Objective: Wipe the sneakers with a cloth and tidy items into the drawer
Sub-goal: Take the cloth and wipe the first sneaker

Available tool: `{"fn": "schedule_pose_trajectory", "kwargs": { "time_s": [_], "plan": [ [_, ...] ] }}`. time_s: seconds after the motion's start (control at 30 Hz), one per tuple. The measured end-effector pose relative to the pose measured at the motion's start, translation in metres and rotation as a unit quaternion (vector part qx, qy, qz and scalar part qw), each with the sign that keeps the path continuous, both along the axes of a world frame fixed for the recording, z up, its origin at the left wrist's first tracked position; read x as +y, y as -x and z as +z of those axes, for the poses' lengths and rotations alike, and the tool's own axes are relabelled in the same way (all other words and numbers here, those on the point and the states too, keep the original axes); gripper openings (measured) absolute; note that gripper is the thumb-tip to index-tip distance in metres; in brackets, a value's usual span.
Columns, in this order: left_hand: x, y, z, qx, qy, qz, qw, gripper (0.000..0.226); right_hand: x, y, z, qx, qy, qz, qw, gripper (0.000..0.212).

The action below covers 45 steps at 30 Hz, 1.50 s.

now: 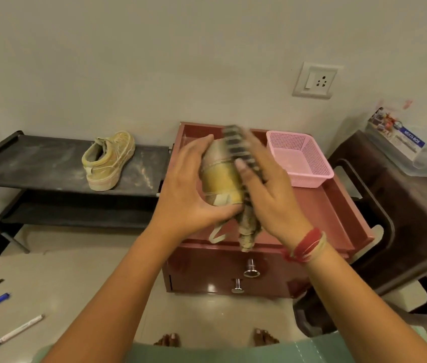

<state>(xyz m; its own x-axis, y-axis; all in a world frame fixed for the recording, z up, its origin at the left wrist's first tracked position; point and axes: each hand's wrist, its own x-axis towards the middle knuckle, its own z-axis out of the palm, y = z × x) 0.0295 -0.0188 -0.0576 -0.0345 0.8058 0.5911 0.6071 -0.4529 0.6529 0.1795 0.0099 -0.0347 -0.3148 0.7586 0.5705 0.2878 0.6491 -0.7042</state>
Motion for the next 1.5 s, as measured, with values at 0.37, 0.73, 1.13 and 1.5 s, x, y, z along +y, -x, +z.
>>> {"fn": "schedule_pose_trajectory", "kwargs": {
  "time_s": [0.37, 0.73, 1.13, 1.5],
  "plan": [
    [0.005, -0.016, 0.0, -0.068, 0.012, 0.016, 0.997, 0.119, 0.002, -0.012, -0.01, 0.103, 0.112, 0.038, 0.988, 0.03],
    [0.001, -0.008, -0.002, -0.048, 0.007, 0.008, 0.999, 0.12, 0.002, -0.012, -0.015, 0.017, 0.063, 0.085, 0.994, 0.039],
    [-0.001, -0.004, -0.001, -0.068, 0.02, 0.021, 0.997, 0.115, 0.01, 0.005, -0.001, 0.07, 0.066, 0.039, 0.995, 0.036],
    [-0.004, 0.005, -0.003, -0.088, 0.033, 0.006, 0.996, 0.115, 0.005, 0.005, -0.016, -0.092, -0.053, 0.111, 0.988, 0.029]
  ]
}}
